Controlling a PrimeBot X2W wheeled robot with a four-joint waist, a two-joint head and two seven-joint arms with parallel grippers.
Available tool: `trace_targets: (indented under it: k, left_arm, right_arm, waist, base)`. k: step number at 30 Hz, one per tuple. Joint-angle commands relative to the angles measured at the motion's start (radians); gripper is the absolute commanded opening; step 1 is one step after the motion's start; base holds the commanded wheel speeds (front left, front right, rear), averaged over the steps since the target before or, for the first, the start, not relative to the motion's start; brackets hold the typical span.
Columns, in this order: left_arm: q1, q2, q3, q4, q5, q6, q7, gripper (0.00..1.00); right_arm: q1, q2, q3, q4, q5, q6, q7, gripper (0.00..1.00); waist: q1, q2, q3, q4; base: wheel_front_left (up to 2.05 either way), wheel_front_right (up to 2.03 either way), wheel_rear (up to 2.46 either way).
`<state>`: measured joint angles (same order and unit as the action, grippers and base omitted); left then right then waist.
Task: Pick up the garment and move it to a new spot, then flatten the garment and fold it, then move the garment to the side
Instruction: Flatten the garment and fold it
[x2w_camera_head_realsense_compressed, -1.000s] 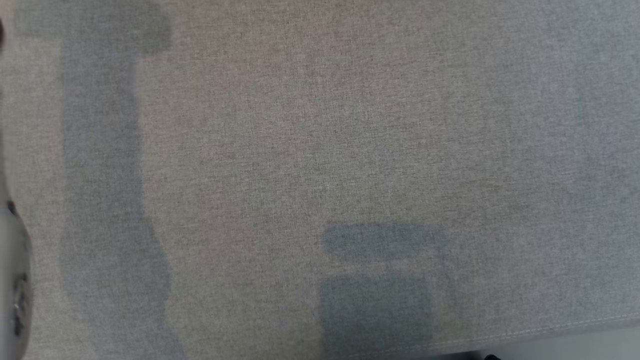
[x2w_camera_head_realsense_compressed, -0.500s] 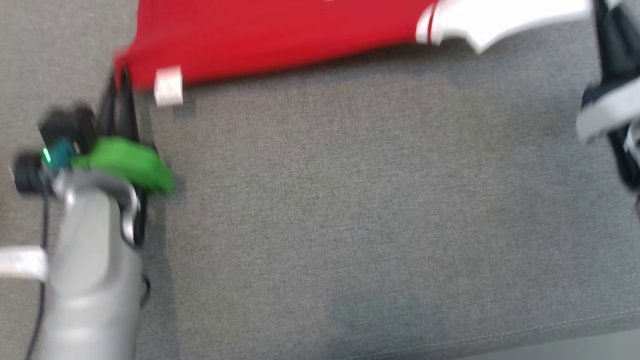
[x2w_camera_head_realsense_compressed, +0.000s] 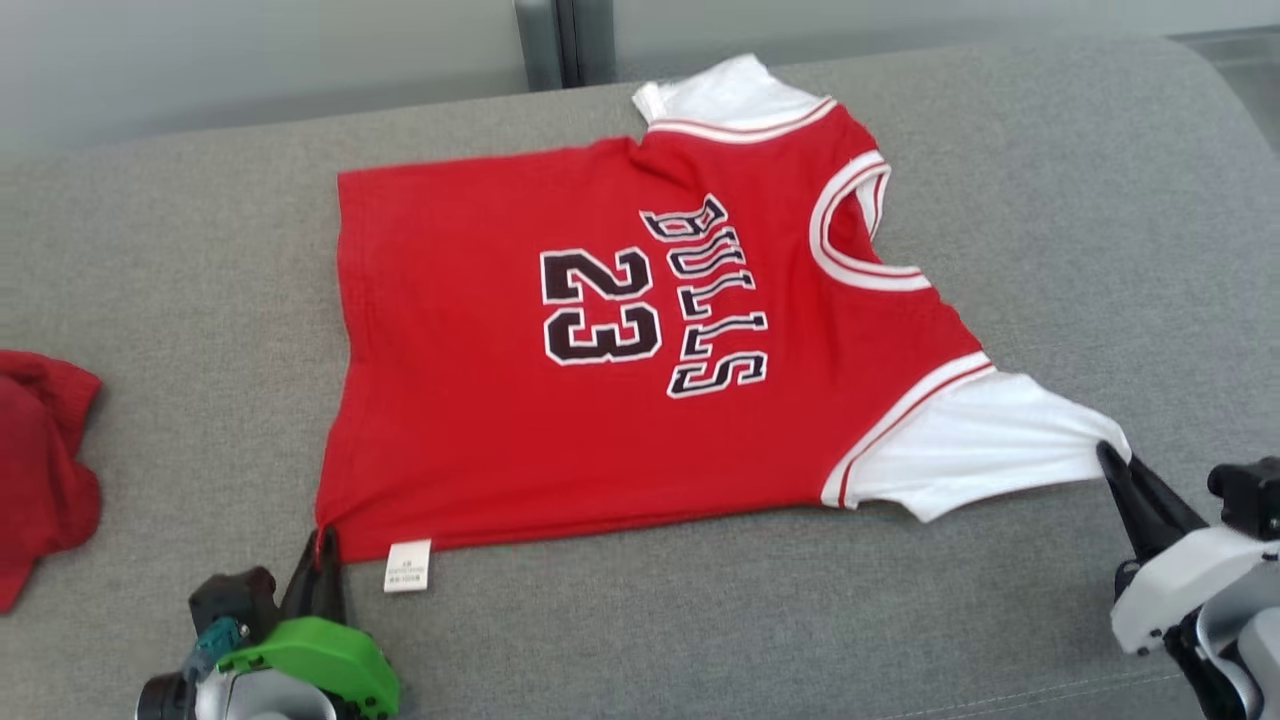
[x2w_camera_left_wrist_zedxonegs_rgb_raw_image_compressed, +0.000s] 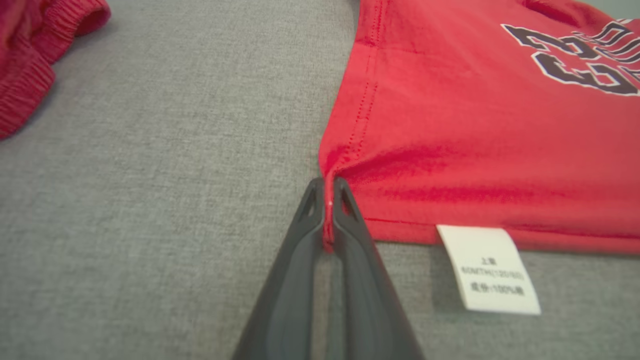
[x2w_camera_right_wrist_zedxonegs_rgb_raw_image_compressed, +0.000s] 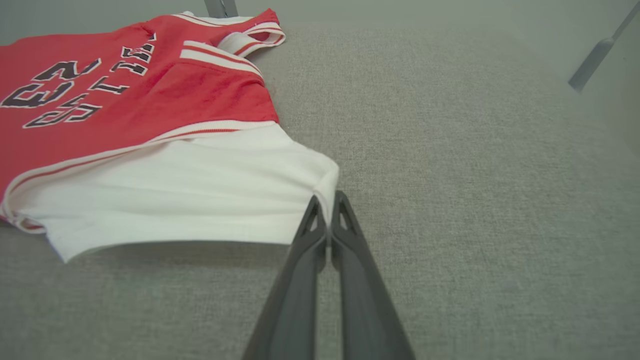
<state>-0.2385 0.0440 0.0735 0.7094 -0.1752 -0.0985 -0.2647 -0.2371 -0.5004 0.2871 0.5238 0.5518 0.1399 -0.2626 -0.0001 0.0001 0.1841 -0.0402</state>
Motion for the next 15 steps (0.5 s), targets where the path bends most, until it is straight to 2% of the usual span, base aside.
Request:
trace_targets:
  k: [1,5,10,15]
  left_arm:
    - [0.06,0.025,0.03,0.005,-0.003,0.012,0.001,0.0]
    - [0.14,0.02,0.038,-0.006,-0.012,0.015,0.001,0.0]
    - [0.222,0.018,-0.004,-0.03,-0.083,0.028,0.0,0.0]
    - [0.275,0.018,-0.031,-0.072,-0.105,0.037,0.0,0.0]
  right_arm:
    - [0.049,-0.021,-0.015,0.022,0.015,-0.017,-0.003,0.0]
    - [0.128,-0.02,0.011,0.027,0.047,-0.017,-0.003,0.0]
    - [0.218,-0.037,0.054,0.031,0.102,-0.017,-0.003,0.0]
    - [0.265,-0.06,0.068,0.024,0.144,-0.017,-0.003,0.0]
  waist:
    - [0.0001,-0.0001,-0.117,-0.007]
    - [0.0001,-0.0001,-0.167,-0.008]
    - [0.0001,-0.0001,-0.205,0.001]
    - [0.0001,-0.0001,-0.217,0.008]
  base:
    - [0.0,0.0,0.0]
    - [0.0,0.0,0.0]
    - [0.0,0.0,0.0]
    - [0.0,0.0,0.0]
